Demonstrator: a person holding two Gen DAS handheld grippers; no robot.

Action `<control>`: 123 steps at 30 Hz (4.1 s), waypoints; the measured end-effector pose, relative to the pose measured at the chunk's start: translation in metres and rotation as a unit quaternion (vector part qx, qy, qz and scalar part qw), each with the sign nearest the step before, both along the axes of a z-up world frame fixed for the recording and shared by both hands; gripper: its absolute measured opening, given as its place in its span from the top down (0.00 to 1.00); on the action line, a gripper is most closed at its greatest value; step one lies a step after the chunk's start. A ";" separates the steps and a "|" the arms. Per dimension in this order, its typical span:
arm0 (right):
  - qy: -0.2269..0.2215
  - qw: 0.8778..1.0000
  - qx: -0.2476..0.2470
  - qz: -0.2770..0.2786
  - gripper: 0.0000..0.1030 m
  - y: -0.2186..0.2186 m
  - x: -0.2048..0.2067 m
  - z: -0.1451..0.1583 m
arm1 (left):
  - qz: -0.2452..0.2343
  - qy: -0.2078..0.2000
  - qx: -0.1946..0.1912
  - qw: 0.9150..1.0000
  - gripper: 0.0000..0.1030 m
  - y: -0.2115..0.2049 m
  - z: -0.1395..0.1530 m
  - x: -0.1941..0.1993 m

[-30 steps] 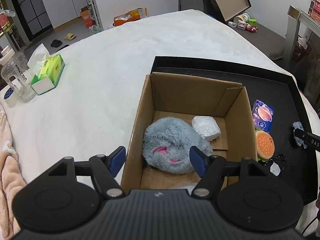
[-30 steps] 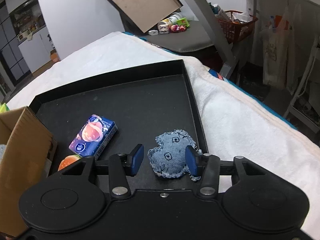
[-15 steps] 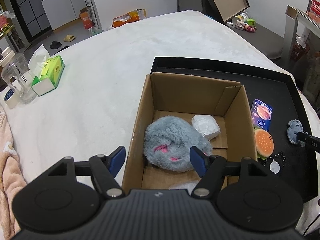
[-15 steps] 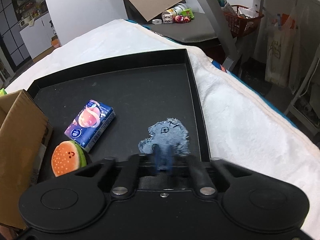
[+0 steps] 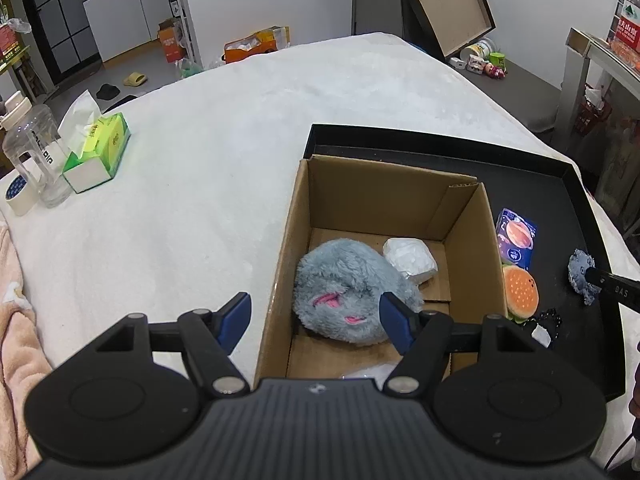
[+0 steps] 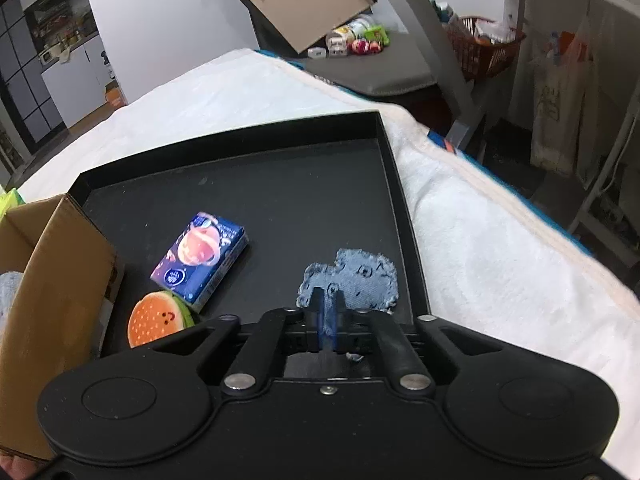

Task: Organize soft objects
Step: 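Close the right gripper on the denim plush and lift it, then carry the denim plush with the right gripper over the box, then lower the denim plush beside the grey plush and open the right gripper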

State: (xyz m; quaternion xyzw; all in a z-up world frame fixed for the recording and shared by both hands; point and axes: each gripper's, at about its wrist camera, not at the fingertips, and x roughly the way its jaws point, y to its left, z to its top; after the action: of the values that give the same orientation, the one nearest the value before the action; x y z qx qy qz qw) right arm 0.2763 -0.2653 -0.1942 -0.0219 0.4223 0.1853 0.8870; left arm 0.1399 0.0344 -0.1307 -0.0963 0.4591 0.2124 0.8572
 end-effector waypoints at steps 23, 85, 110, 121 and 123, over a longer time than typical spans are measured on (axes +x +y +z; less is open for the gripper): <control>-0.004 1.000 -0.028 0.008 0.56 0.010 0.013 -0.027 | 0.011 0.023 0.007 1.000 0.33 0.007 -0.015 0.009; -0.053 0.995 -0.006 0.089 0.76 0.069 -0.068 0.120 | -0.041 -0.038 -0.068 0.996 0.33 0.027 0.005 -0.028; -0.047 0.987 -0.013 0.156 0.76 0.153 -0.107 0.128 | -0.044 -0.039 -0.126 0.990 0.71 0.063 -0.033 -0.044; -0.023 0.989 -0.012 0.148 0.76 0.170 -0.106 0.110 | -0.044 -0.044 -0.145 0.988 0.85 0.068 -0.047 -0.047; -0.017 0.989 -0.013 0.146 0.76 0.173 -0.106 0.107 | -0.044 -0.046 -0.146 0.987 0.85 0.069 -0.047 -0.047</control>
State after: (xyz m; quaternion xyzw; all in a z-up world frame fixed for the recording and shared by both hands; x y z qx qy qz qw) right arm 0.1704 -0.0922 -0.0875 -0.0980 0.4018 0.3073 0.8570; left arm 0.0928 0.1030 -0.1779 -0.2096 0.4495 0.1001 0.8625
